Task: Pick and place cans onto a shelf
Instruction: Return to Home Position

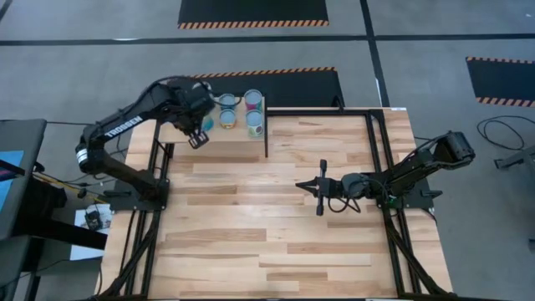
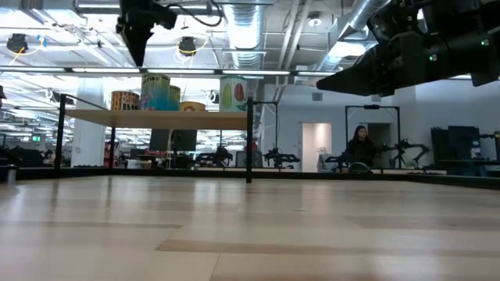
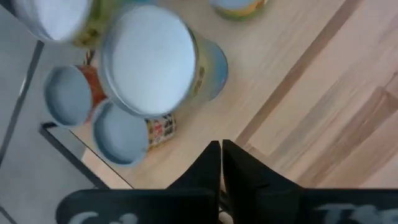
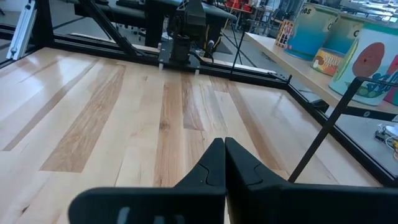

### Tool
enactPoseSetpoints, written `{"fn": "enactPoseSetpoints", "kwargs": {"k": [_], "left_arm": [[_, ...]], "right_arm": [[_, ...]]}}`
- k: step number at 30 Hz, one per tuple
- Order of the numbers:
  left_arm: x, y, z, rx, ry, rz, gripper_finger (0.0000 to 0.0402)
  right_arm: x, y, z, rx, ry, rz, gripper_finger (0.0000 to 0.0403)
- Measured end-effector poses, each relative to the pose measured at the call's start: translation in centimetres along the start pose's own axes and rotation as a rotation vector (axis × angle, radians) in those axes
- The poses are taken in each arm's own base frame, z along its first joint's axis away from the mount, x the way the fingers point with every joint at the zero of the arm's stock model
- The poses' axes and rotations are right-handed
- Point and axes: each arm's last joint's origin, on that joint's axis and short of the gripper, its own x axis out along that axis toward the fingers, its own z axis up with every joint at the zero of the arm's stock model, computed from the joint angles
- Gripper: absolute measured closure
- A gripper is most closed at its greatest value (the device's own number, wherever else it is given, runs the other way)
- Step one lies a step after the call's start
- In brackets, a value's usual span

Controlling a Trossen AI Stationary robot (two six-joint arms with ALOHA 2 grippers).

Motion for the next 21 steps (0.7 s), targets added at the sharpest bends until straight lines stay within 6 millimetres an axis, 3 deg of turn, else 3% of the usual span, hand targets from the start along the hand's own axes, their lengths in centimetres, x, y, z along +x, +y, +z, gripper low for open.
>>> {"fn": "enactPoseSetpoints", "kwargs": {"k": [9,21], "left_arm": [[4.1,-0.4,-0.2,-0.008,0.065,0.045,0.0401],[4.5,0.1,0.6,-0.034,-0.011,0.065,0.0401]], "right_arm": [[0.0,0.0,0.1,-0.001,-0.007,-0.001,0.0393],[0.0,-0.1,0.0,-0.003,-0.005,-0.006,0.0393]]}}
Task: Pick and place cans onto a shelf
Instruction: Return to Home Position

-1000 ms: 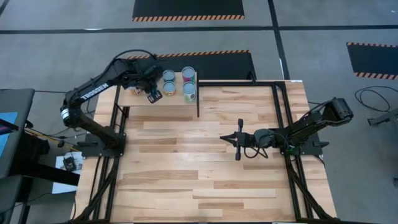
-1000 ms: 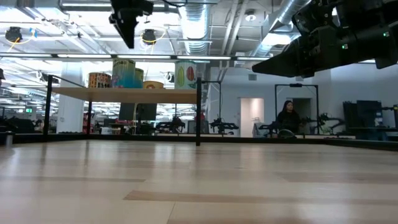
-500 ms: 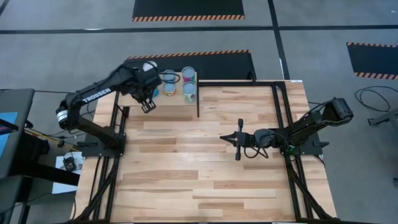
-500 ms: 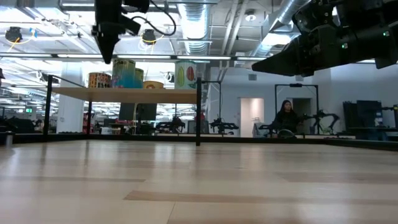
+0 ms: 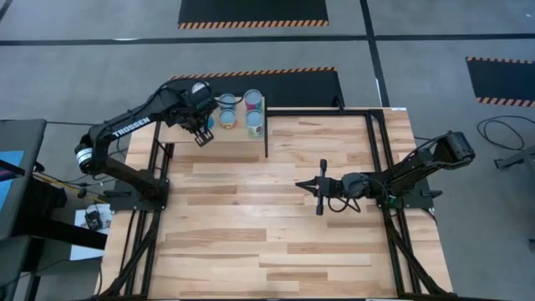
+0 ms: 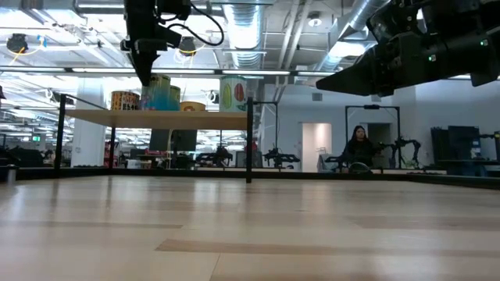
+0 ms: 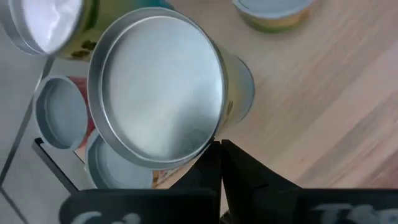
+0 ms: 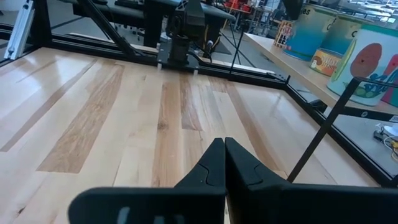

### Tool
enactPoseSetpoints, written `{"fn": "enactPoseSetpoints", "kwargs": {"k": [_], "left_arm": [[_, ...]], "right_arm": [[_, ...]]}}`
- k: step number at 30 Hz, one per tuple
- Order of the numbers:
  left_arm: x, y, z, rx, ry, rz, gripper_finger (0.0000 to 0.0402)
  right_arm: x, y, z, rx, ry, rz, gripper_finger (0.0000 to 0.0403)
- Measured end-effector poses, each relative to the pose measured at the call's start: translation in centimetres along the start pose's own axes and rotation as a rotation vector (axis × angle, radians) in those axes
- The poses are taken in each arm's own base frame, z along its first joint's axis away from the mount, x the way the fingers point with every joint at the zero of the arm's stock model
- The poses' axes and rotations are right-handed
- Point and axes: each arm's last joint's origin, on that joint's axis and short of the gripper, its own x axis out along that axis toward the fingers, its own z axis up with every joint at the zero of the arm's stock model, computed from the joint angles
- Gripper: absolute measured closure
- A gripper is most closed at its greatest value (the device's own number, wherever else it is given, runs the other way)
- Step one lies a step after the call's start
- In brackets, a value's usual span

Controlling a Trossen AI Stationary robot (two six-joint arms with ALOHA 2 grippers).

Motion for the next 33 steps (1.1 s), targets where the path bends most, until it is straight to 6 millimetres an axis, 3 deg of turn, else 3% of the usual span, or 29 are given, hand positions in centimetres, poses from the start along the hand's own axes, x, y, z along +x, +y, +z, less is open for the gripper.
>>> {"fn": "enactPoseSetpoints", "kwargs": {"k": [11,15,20,24,29,33], "left_arm": [[0.0,0.1,0.4,0.005,-0.042,0.005,0.0401],[-1.1,0.3,-0.3,0.026,-0.082,-0.012,0.0401],[-3.9,0.5,-3.4,-0.037,-0.305,-0.1,0.0401],[-4.1,-0.6,-7.1,-0.053,-0.449,-0.205,0.0401],[-2.4,-2.7,-11.0,-0.034,-0.695,-0.348,0.0401],[0.2,-4.4,-12.9,-0.025,-0.885,-0.435,0.0402]], "right_arm": [[0.0,0.0,0.0,0.0,0.002,0.0,0.0393],[0.0,0.0,-0.1,-0.003,0.009,0.002,0.0393],[-0.1,0.3,-0.4,-0.038,0.036,0.014,0.0393],[0.0,0.1,-0.4,-0.054,0.036,0.012,0.0393],[0.0,-0.6,0.1,-0.04,-0.001,0.091,0.0393],[-0.3,-2.0,0.9,-0.023,-0.049,0.147,0.0393]]}}
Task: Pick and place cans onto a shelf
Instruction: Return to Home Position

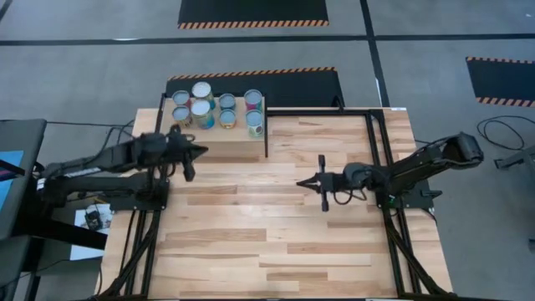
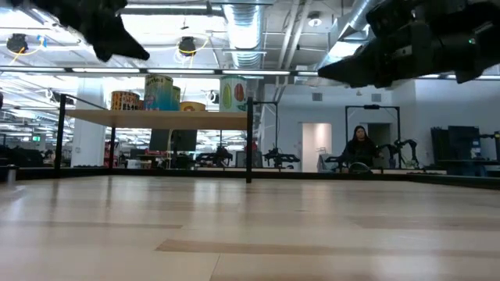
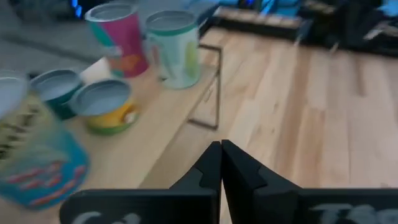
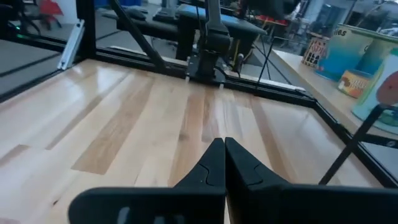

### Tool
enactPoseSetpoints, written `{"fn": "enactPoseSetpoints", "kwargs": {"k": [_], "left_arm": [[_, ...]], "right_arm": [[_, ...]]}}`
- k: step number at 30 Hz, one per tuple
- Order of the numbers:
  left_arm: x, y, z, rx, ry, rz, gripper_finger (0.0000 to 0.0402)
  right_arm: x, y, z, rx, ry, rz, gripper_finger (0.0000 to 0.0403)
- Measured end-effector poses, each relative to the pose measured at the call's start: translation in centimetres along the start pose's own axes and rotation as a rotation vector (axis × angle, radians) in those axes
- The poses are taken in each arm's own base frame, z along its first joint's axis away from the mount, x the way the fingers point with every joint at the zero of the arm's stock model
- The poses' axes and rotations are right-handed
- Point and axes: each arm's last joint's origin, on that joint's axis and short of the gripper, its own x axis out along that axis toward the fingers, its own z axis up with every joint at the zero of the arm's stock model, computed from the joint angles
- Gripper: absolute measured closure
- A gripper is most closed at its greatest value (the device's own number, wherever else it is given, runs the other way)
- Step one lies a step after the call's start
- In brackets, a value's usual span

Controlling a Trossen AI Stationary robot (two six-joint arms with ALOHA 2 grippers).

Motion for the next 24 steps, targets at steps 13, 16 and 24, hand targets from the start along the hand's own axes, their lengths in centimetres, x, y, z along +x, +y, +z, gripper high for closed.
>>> {"fn": "enactPoseSetpoints", "kwargs": {"k": [13,16,24], "left_arm": [[2.8,-0.7,-7.7,0.029,-0.222,-0.17,0.0402],[2.8,-0.6,-8.6,0.023,-0.265,-0.183,0.0401],[2.8,-0.5,-11.3,0.01,-0.396,-0.223,0.0401]], "right_arm": [[-5.7,-4.4,1.9,-0.01,0.073,-0.008,0.0393],[-7.0,-4.8,2.4,-0.009,0.059,-0.017,0.0393],[-9.8,-4.5,-0.2,-0.002,-0.075,-0.098,0.0393]]}}
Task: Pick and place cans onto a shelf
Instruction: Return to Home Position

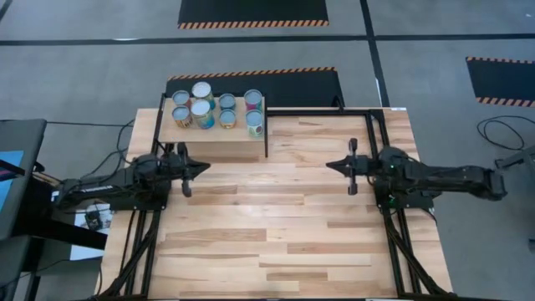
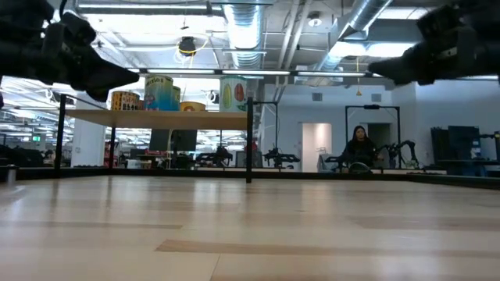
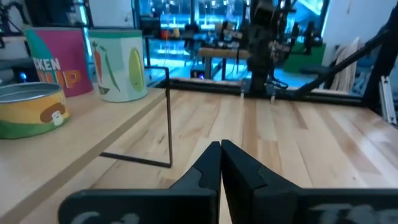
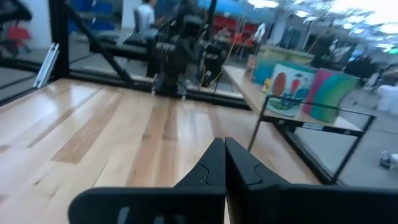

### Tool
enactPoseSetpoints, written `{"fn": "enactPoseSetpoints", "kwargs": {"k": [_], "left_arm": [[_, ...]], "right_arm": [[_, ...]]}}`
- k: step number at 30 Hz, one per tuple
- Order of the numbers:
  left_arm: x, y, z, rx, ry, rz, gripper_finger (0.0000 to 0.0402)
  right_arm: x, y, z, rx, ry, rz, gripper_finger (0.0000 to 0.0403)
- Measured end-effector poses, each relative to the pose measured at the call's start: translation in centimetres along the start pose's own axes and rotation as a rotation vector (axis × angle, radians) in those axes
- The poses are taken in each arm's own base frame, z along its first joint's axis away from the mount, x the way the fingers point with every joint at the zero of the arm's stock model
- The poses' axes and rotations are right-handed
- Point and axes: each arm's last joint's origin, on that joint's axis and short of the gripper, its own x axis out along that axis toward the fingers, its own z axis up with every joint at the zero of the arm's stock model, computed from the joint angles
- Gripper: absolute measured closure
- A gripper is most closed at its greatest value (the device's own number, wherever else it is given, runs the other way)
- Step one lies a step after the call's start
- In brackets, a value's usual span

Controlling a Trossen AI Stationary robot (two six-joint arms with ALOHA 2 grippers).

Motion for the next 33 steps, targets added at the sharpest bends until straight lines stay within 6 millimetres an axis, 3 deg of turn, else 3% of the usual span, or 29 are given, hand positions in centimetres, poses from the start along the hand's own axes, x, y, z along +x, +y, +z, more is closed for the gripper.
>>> {"fn": "enactPoseSetpoints", "kwargs": {"k": [5,11,21,27,33], "left_arm": [[-0.6,0.0,-0.3,-0.007,-0.087,-0.026,0.0401],[-0.6,0.0,-0.4,0.017,-0.053,-0.013,0.0401],[-0.5,0.1,-0.5,0.05,-0.071,0.01,0.0401],[-0.4,0.0,-0.6,0.025,-0.062,-0.002,0.0401],[-0.4,0.0,-0.6,0.018,-0.065,-0.001,0.0401]], "right_arm": [[-1.6,0.3,-1.9,0.02,-0.074,-0.066,0.0393],[-3.2,0.5,-2.2,0.012,-0.092,-0.08,0.0393],[-3.2,0.1,-2.8,0.039,-0.026,-0.181,0.0393],[-3.1,-0.2,-3.2,0.199,-0.003,-0.21,0.0378],[-3.1,-0.1,-3.3,0.211,0.007,-0.206,0.0365]]}}
